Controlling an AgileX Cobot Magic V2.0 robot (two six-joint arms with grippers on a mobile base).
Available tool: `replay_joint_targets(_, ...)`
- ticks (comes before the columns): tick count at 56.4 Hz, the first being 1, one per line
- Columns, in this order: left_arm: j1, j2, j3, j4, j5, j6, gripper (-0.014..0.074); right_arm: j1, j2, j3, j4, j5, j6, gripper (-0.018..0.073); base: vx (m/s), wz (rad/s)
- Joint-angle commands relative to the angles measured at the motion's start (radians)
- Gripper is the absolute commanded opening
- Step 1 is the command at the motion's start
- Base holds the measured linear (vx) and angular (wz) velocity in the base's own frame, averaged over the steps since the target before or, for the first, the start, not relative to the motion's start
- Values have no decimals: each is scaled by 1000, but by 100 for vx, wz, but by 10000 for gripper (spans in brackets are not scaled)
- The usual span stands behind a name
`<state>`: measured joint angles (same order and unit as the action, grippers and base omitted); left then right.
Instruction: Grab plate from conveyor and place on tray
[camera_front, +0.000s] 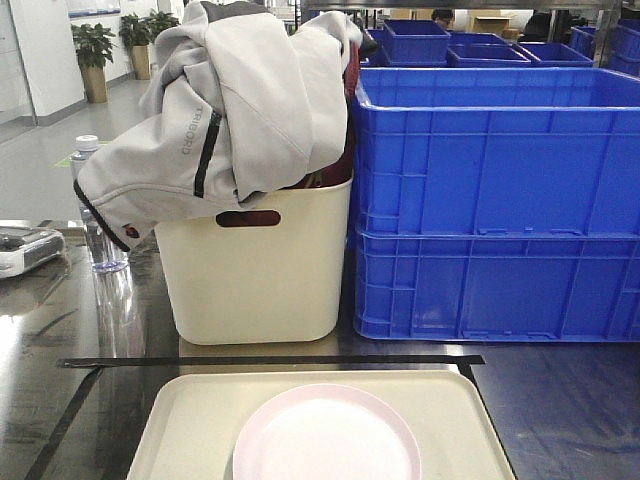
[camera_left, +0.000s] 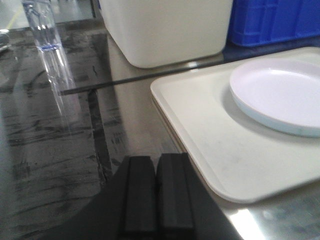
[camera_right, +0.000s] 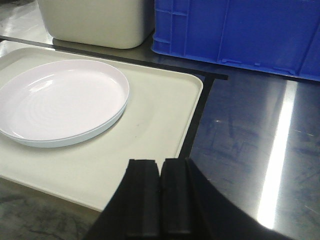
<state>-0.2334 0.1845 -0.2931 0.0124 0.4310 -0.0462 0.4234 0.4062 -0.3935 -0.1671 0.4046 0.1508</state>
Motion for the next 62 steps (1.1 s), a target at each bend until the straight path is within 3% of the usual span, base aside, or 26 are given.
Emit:
replay_joint_targets(1,54,-52,65,-28,-195,1,3,-3,5,-26,-10,-73,-6,-12,0,0)
replay_joint_targets(13,177,-218,348,-28,-392,-1,3,-3,5,-26,-11,-73,-6,-12,0,0)
replay_joint_targets(16,194,-208,344,-12,-352,1,3,-3,5,-26,-11,-72,-6,-12,0,0)
replay_joint_targets(62,196,-210,344,-12,-350,11,3,-3,8,-26,-12,-69,-6,-12,0,0)
